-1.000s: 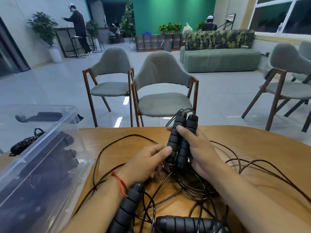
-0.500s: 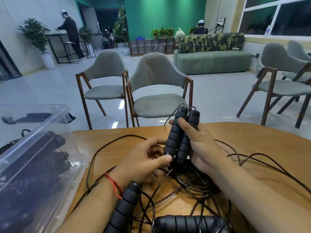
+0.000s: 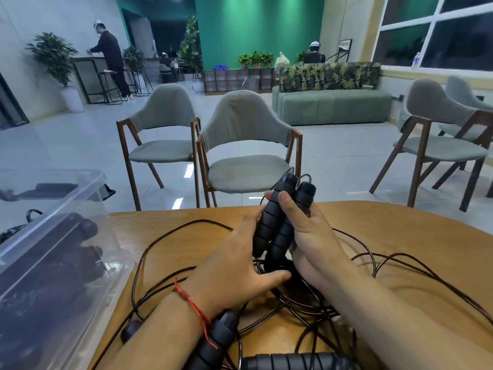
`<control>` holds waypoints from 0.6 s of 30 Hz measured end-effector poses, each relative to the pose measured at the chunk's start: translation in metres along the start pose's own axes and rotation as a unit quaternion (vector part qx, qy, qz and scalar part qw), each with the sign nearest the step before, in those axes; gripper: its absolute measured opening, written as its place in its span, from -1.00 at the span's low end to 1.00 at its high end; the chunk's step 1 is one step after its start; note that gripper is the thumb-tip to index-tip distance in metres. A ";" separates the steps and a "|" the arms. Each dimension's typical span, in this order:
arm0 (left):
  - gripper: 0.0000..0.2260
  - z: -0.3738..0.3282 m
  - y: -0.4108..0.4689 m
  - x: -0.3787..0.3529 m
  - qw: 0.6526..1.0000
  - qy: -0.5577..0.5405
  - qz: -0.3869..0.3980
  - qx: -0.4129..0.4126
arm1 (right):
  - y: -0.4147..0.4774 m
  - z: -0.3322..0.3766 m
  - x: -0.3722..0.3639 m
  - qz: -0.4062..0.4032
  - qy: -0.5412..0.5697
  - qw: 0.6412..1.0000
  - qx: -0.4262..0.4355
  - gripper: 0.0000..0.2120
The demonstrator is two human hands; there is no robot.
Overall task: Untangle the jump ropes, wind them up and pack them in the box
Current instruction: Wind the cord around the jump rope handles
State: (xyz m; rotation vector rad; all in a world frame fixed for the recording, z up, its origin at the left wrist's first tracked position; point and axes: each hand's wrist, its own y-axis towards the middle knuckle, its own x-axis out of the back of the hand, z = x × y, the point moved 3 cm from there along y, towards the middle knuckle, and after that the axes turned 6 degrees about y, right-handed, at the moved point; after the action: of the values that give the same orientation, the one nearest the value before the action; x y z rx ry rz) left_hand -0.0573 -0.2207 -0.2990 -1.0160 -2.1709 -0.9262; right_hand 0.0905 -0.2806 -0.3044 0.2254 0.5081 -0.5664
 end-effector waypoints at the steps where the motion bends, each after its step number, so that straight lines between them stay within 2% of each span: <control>1: -0.04 -0.001 0.000 0.000 1.000 0.008 -0.009 0.000 | -0.001 -0.001 -0.002 0.001 0.003 1.000 -0.003 -0.55; 4: 0.01 -0.002 0.000 -0.001 0.999 0.033 -0.029 0.014 | -0.005 -0.006 -0.008 0.009 0.005 1.000 -0.018 -0.63; 7: -0.02 0.003 0.000 0.000 0.998 0.051 -0.033 0.027 | -0.006 -0.010 -0.013 0.005 -0.002 1.000 -0.022 -0.68; 13: -0.16 0.020 -0.003 0.004 0.999 0.021 -0.018 0.035 | -0.007 -0.009 -0.011 0.020 -0.015 0.999 -0.048 -0.53; 18: -0.16 0.018 -0.005 0.006 0.999 -0.002 -0.001 0.032 | -0.007 -0.007 -0.006 0.018 -0.025 0.999 -0.040 -0.60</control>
State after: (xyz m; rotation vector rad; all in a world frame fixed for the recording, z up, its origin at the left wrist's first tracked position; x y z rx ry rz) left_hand -0.0682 -0.2067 -0.3069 -0.9865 -2.1915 -0.8494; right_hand 0.0794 -0.2808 -0.3075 0.1432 0.4767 -0.5141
